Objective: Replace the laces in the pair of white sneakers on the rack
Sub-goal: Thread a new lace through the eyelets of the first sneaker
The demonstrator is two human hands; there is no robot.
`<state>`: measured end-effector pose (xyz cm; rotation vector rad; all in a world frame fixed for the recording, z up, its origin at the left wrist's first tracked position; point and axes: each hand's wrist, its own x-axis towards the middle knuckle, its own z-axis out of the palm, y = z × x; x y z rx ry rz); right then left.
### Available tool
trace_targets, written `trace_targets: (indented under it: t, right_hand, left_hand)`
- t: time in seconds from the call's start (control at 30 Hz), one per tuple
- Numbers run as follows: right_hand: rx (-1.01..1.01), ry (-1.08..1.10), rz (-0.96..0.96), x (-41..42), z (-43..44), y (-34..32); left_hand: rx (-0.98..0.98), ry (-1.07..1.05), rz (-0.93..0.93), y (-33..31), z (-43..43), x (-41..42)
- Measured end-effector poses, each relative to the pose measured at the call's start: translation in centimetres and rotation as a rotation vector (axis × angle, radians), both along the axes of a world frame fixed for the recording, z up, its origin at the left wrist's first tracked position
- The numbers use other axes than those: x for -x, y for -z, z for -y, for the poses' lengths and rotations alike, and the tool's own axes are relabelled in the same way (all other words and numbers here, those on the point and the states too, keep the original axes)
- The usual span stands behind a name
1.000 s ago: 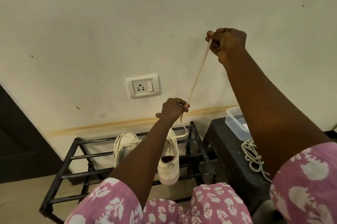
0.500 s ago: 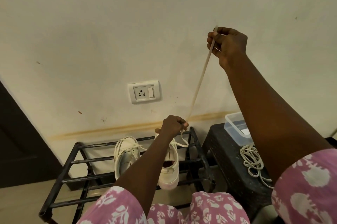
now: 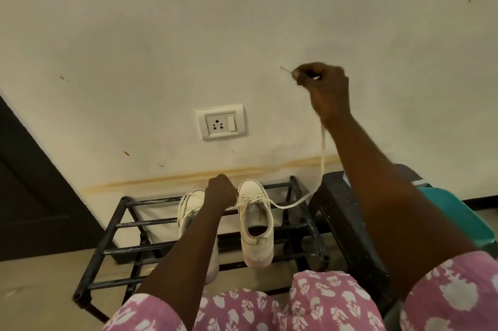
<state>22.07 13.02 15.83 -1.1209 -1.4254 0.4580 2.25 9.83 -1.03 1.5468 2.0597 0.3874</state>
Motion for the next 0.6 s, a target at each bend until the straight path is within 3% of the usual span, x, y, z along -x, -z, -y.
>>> trace_targets:
  t: [0.17,0.33,0.47,0.6]
  right_hand:
    - [0.276,-0.114,0.044,2.4,0.7,8.4]
    - [0.469,-0.151,0.112,4.3,1.9,15.0]
    - [0.529,-0.173,0.172,5.5,2.6,18.1]
    - [0.563,-0.183,0.314,6.4,2.8,20.2]
  left_hand:
    - [0.180,0.019,0.138,1.4,0.5,-0.3]
    - [0.115,0.102,0.093,2.6,0.7,-1.8]
    - [0.023,-0.023,0.143,3.9,0.6,-1.8]
    - [0.043,-0.186,0.329,4.3,0.8,-0.7]
